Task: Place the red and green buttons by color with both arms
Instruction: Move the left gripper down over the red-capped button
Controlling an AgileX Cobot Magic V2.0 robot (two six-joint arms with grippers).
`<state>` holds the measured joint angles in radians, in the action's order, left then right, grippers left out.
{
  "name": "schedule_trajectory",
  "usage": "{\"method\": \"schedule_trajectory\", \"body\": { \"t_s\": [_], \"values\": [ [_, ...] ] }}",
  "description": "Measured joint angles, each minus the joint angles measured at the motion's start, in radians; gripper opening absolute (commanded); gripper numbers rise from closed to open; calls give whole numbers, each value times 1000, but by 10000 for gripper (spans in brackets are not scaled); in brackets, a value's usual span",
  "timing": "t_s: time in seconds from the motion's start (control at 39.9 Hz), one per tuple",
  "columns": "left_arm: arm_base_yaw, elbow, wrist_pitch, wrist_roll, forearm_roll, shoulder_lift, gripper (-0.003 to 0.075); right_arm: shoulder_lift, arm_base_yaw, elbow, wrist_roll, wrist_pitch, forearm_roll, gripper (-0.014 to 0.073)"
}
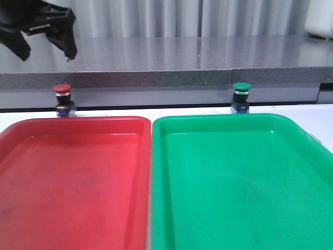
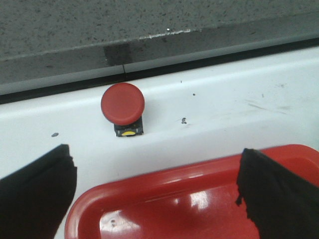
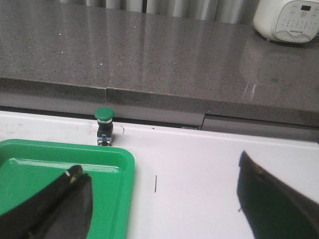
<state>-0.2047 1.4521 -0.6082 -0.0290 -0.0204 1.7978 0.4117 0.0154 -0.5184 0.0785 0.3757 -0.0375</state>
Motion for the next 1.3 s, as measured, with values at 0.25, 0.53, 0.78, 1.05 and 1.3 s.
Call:
{"method": "schedule_trajectory", "body": {
  "t_s": [0.25, 0.53, 0.78, 1.05, 1.3],
  "values": [
    [60, 171, -28, 18, -56, 129, 616, 2, 0, 0, 0, 0, 0, 608],
    [77, 253, -16, 20, -54, 221, 616, 2, 0, 0, 0, 2, 0, 608],
    [77, 286, -16, 22, -54, 332, 615, 2, 0, 0, 0, 3, 0, 608],
    [77, 305, -26, 29, -54, 387, 397, 2, 0, 0, 0, 3, 0, 608],
    [77, 309, -43, 29, -54, 388, 113, 2, 0, 0, 0, 4, 0, 608]
  ]
}}
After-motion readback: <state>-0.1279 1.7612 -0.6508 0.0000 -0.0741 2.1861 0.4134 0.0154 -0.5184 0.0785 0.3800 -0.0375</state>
